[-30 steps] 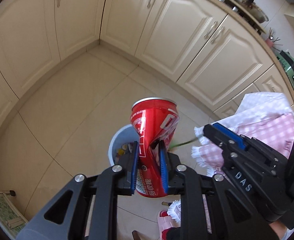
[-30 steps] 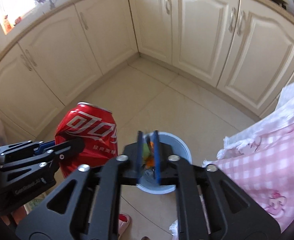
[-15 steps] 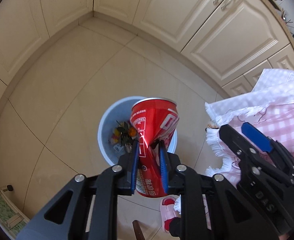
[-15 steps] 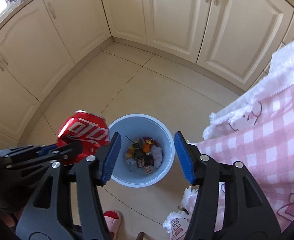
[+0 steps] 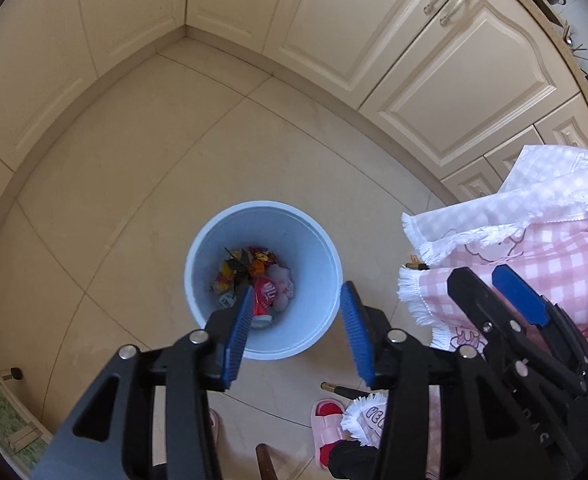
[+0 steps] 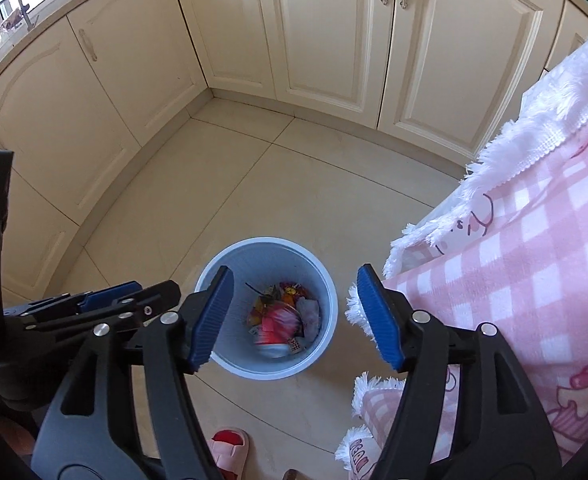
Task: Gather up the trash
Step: 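Open both tools over the blue bin to drop the can and orange, then swing both open tools back over the table toward the gold bag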
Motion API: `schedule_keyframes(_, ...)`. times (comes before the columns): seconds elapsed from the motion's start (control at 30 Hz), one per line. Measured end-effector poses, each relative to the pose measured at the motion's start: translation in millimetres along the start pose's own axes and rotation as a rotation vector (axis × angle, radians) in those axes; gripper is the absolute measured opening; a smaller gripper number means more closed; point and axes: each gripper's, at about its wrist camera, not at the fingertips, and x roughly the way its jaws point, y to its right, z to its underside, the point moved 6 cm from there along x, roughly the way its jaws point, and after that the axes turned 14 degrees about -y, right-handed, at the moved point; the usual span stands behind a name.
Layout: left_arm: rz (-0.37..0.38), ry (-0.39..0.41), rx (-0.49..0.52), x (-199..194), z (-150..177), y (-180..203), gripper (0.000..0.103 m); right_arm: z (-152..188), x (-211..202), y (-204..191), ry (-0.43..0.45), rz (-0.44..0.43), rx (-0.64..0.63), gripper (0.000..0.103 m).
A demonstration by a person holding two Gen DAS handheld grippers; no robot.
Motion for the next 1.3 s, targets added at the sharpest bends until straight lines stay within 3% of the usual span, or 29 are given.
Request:
schedule_keyframes(0.17,-0.013,0.040,-0.031,-28.3,17.2,-9.0,0.044,7.4,-18.3,-10.4,0.005,-0.029,-0.012,0.064)
schedule_keyframes(0.3,-0.068,0.114,-0.043,-68.1,37.9,-11.9,0.044,16.7,-45.2,-22.3,0.020,-0.068,-0.029,0.064)
schedule_keyframes(0.43,-0.081,0.200,-0.043,-114.4,58.6,-11.6,0.056,27.0,-83.9,-40.9,0.053,-0.108,-0.064,0.065)
schedule_keyframes(0.73,-0.053,0.418,-0.006,-232.1,116.4,20.5,0.062,59.5,-206.3,-52.5,0.238,-0.159,-0.111,0.067)
schedule_keyframes(1.0,-0.027,0.552,0.147,-292.2,160.8,104.5,0.071,103.4,-307.6,18.0,0.416,-0.131,-0.035,0.070)
schedule_keyframes(1.1,0.007,0.542,0.234,-291.0,172.7,153.0,0.072,129.4,-334.0,67.6,0.465,-0.074,0.035,0.070)
schedule_keyframes(1.3,0.098,0.443,0.429,-262.8,192.5,266.2,0.072,172.6,-366.2,169.6,0.521,0.018,0.200,0.071)
